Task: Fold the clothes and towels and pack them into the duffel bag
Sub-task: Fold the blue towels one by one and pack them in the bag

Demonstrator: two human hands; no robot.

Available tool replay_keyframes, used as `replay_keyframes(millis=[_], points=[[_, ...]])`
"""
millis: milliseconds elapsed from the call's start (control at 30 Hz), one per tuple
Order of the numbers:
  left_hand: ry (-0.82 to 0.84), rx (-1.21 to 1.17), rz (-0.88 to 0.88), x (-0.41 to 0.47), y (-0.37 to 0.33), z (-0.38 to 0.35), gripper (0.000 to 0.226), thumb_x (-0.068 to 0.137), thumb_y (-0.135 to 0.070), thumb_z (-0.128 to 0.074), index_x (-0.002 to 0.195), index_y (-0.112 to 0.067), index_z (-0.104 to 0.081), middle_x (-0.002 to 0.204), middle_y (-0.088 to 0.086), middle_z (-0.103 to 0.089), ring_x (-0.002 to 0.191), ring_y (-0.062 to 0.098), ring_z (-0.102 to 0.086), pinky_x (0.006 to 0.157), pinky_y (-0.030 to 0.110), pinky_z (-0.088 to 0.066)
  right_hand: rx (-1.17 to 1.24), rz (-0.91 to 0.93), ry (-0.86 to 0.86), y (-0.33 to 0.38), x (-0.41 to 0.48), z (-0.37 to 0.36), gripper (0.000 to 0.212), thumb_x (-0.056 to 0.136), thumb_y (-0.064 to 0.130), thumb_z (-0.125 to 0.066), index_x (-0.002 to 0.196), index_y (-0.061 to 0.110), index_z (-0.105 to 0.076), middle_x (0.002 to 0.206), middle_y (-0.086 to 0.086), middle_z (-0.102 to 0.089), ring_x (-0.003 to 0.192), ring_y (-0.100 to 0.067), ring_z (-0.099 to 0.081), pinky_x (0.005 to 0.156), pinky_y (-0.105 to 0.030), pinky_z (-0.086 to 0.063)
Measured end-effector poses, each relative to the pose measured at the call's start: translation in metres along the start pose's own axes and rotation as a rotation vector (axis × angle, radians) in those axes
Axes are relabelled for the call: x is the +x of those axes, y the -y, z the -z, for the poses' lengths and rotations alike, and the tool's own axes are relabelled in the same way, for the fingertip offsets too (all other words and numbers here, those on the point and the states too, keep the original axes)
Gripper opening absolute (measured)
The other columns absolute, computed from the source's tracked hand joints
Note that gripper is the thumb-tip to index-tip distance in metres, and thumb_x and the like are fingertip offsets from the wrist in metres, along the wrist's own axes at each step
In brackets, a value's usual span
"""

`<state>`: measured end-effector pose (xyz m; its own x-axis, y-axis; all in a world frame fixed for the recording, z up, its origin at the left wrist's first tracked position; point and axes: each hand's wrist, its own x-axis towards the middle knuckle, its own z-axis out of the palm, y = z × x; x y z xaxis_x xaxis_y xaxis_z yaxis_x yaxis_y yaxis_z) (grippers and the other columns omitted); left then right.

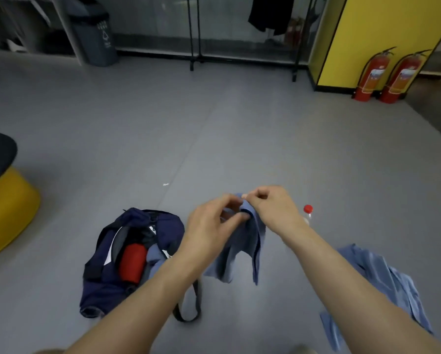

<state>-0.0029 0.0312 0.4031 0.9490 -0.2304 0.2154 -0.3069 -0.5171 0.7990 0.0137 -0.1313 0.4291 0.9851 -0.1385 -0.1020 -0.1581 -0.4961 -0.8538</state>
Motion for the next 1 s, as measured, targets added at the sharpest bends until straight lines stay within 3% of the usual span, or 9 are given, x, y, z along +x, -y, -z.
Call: replay_keyframes(millis=[100, 267, 367, 467, 533, 600, 733, 867, 1000], points=[[-0.05, -0.044, 0.032, 0.008, 0.008, 0.016, 0.008, 0.092, -0.033, -0.062, 0.09, -0.04, -0.065, 0.076, -0.021, -0.069, 0.068, 0.0, -0.065, 0.06, 0.024, -0.051, 0.117, 0.01, -0.019, 0.004, -0.003, -0.023, 0.023, 0.092, 0.029, -0.065, 0.077, 0.014, -0.074, 0.081, 0.007, -0.075, 0.081, -0.018, -0.069, 0.075, -0.037, -0.055], [-0.053, -0.015, 0.11, 0.019, 0.022, 0.033, 0.008, 0.087, -0.038, -0.059, 0.09, -0.035, -0.066, 0.076, -0.014, -0.07, 0.072, 0.005, -0.066, 0.065, 0.034, -0.054, 0.242, 0.144, 0.154, 0.01, -0.012, -0.044, 0.019, 0.087, 0.045, -0.072, 0.099, 0.03, -0.075, 0.095, 0.01, -0.075, 0.094, -0.005, -0.069, 0.085, -0.029, -0.054], [0.006, 0.019, 0.121, 0.024, 0.029, 0.039, 0.015, 0.09, -0.025, -0.062, 0.091, -0.038, -0.069, 0.081, -0.013, -0.071, 0.077, 0.005, -0.065, 0.071, 0.036, -0.055, 0.141, 0.183, 0.178, 0.01, -0.01, -0.049, 0.028, 0.08, 0.051, -0.069, 0.105, 0.039, -0.071, 0.095, 0.013, -0.073, 0.093, -0.006, -0.068, 0.088, -0.035, -0.055], [0.022, 0.077, 0.07, 0.028, 0.032, 0.043, 0.02, 0.094, -0.025, -0.059, 0.088, -0.04, -0.07, 0.091, -0.016, -0.07, 0.086, 0.005, -0.064, 0.08, 0.038, -0.053, -0.058, 0.251, 0.125, 0.002, -0.005, -0.048, 0.023, 0.091, 0.042, -0.057, 0.112, 0.044, -0.068, 0.079, 0.021, -0.068, 0.073, -0.001, -0.06, 0.074, -0.028, -0.051], [0.013, 0.106, 0.054, 0.031, 0.035, 0.044, 0.018, 0.095, -0.026, -0.058, 0.088, -0.037, -0.071, 0.091, -0.017, -0.069, 0.086, 0.005, -0.063, 0.081, 0.038, -0.052, -0.247, 0.295, 0.072, -0.002, -0.002, -0.048, 0.023, 0.094, 0.036, -0.05, 0.106, 0.042, -0.068, 0.067, 0.018, -0.062, 0.065, -0.006, -0.053, 0.065, -0.029, -0.047], [0.004, 0.149, 0.04, 0.031, 0.036, 0.044, 0.015, 0.095, -0.025, -0.058, 0.089, -0.033, -0.07, 0.088, -0.015, -0.069, 0.085, 0.007, -0.062, 0.079, 0.039, -0.051, -0.354, 0.324, 0.044, -0.003, 0.0, -0.049, 0.025, 0.091, 0.042, -0.044, 0.098, 0.037, -0.067, 0.067, 0.015, -0.062, 0.067, -0.009, -0.055, 0.066, -0.033, -0.049], [-0.009, 0.167, 0.015, 0.034, 0.036, 0.044, 0.011, 0.092, -0.026, -0.059, 0.086, -0.029, -0.067, 0.068, -0.011, -0.06, 0.069, 0.006, -0.054, 0.066, 0.034, -0.045, -0.365, 0.321, 0.083, -0.006, 0.002, -0.051, 0.031, 0.081, 0.063, -0.047, 0.088, 0.036, -0.061, 0.078, 0.024, -0.066, 0.077, -0.001, -0.061, 0.071, -0.027, -0.05], [0.001, 0.193, -0.036, 0.036, 0.037, 0.042, 0.012, 0.093, -0.036, -0.064, 0.085, -0.029, -0.068, 0.068, -0.01, -0.059, 0.068, 0.006, -0.053, 0.064, 0.03, -0.043, -0.42, 0.367, -0.035, -0.01, 0.002, -0.051, 0.02, 0.086, 0.046, -0.042, 0.083, 0.033, -0.057, 0.062, 0.013, -0.055, 0.064, -0.011, -0.052, 0.058, -0.032, -0.039], [-0.02, 0.227, -0.092, 0.037, 0.038, 0.041, 0.012, 0.095, -0.038, -0.06, 0.086, -0.032, -0.065, 0.085, -0.013, -0.061, 0.079, 0.004, -0.057, 0.072, 0.031, -0.048, -0.497, 0.345, -0.055, -0.01, 0.005, -0.043, 0.025, 0.086, 0.026, -0.039, 0.091, 0.031, -0.063, 0.068, 0.009, -0.059, 0.067, -0.017, -0.054, 0.059, -0.033, -0.043]])
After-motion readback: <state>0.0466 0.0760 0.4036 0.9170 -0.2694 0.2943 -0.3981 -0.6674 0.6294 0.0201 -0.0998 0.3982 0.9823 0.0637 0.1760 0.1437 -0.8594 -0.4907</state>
